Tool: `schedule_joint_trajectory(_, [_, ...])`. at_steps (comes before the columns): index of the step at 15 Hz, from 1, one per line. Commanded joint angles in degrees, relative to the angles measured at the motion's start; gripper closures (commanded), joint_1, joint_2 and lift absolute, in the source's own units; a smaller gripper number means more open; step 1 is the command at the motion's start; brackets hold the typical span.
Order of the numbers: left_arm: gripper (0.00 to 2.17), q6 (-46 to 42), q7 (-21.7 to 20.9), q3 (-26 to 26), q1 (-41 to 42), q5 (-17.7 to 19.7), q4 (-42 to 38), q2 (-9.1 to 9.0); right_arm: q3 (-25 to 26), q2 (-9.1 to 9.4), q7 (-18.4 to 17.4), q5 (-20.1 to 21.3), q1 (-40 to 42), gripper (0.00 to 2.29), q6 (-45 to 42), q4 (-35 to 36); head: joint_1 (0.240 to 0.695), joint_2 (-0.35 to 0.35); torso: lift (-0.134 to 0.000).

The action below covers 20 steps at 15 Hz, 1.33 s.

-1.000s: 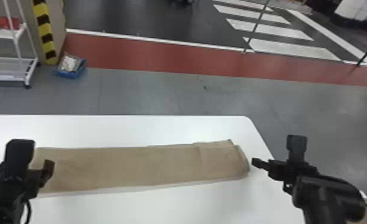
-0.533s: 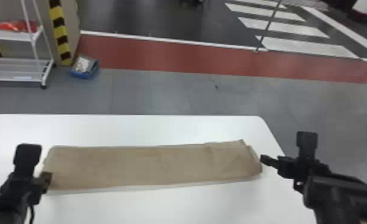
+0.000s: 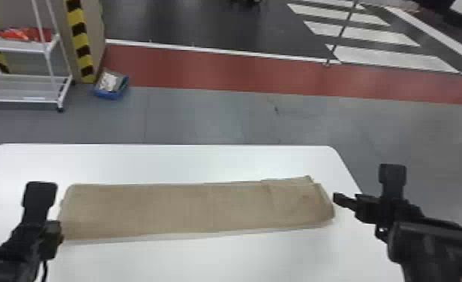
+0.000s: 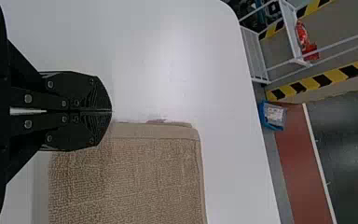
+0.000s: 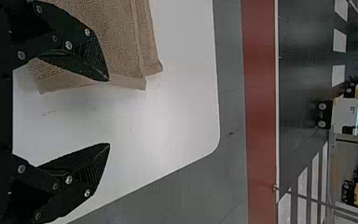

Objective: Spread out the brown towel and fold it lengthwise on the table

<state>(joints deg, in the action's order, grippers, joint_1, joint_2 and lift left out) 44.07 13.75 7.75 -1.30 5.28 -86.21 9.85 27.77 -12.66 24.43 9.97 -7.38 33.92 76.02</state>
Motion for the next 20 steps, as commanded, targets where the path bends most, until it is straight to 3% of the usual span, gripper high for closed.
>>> schedule_joint_trajectory(1, [0.67,-1.2,-0.1,-1.2,1.0,0.6,-2.1,-0.09,-0.1,0.0,0.0,0.1,0.0,0.46,-0.9,0.0,0.695,-0.247,0.0])
schedule_joint_trajectory(2, [0.19,-1.6,-0.4,-1.5,1.5,1.6,-3.2,-0.09,-0.1,-0.08,0.0,0.4,0.0,0.46,-1.1,0.0,0.695,-0.247,0.0])
schedule_joint_trajectory(3, [0.07,-1.6,-0.7,-2.2,1.6,3.2,-3.4,0.0,-0.1,-0.08,0.0,0.5,0.0,0.46,-1.3,0.0,0.695,-0.247,0.0])
schedule_joint_trajectory(12, [0.22,1.2,-3.3,-2.1,0.8,4.5,-3.3,-0.27,-1.0,-0.08,-0.3,1.2,-0.4,0.46,-3.4,-0.2,0.695,-0.258,0.0])
schedule_joint_trajectory(17, [0.67,5.8,-4.8,-2.3,0.0,4.5,-3.3,-0.27,-0.9,-0.08,-0.3,1.2,-0.4,0.46,-4.8,-0.1,0.695,-0.264,0.0])
schedule_joint_trajectory(20, [1.26,6.0,-4.8,-2.6,0.1,4.5,-3.6,-0.27,-0.9,-0.08,-0.3,1.3,-0.4,0.46,-5.1,-0.1,0.695,-0.264,0.0])
